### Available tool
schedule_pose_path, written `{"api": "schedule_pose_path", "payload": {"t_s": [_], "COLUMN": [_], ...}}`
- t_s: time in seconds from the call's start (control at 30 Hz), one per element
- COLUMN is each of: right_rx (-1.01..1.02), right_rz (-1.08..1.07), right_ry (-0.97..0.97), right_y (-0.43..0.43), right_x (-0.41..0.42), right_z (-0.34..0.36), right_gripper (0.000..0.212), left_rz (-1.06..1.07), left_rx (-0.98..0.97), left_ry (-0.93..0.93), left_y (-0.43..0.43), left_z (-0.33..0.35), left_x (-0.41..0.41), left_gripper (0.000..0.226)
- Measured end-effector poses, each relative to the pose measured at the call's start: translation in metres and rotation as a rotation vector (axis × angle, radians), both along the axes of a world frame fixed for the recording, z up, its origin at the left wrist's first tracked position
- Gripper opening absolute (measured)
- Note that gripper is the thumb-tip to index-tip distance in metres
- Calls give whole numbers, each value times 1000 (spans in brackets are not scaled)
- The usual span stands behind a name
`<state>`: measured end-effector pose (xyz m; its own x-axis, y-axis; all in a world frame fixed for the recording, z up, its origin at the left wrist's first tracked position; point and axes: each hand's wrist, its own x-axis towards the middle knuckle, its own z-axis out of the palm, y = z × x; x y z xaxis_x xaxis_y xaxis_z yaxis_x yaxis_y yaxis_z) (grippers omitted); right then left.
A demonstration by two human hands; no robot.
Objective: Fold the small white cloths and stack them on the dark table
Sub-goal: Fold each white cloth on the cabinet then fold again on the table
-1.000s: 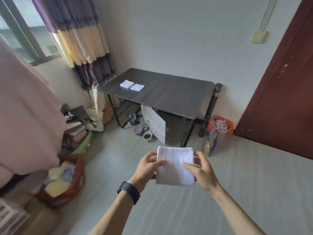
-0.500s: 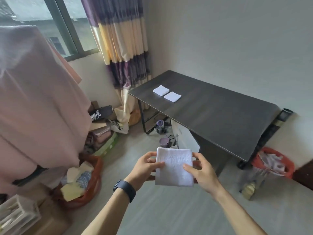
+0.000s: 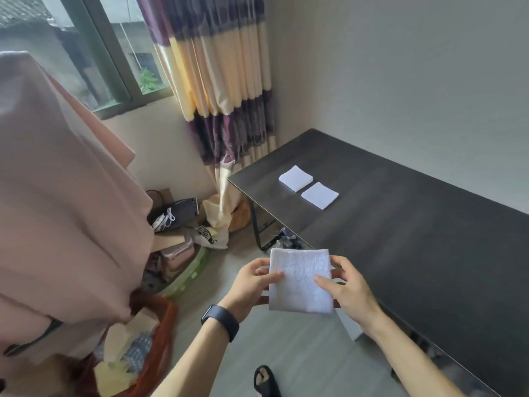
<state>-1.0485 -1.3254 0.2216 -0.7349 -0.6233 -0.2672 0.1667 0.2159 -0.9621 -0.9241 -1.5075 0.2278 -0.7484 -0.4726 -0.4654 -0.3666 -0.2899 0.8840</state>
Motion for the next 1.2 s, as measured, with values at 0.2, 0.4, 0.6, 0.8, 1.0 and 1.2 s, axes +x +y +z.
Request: {"api": "schedule_pose_path", "payload": {"t_s": [0.2,0.4,0.6,0.8,1.0,1.2], "right_rx": [41,81,104,153,239,337], "right_rz": [-120,-245,-355,-421,-493,-634], "right_ry": [-21,-96,-170,-231,-277,-325], "right_y": [-88,-138,-170,-197,-216,-239], "right_x": [-83,-147,-215,-283,-335,-380], "right_z": [-23,-45,-73,-107,-139,-175], "right_gripper": [32,34,34,19,19,15], "left_rz": [-114,-233,-332,-377,-436,-538], "left_rx": [-4,4,-4,-14,-19,-58], "left_ry": [-19,-114,-190,-277,-359,-431], "left_y": [-103,-165,-204,-229,-249,-265], "left_z": [-13,-28,-53,-80,-117,-165], "left_x": [-106,-197,-287,-371,-443,-515], "left_gripper": [25,25,24,22,19,30]}}
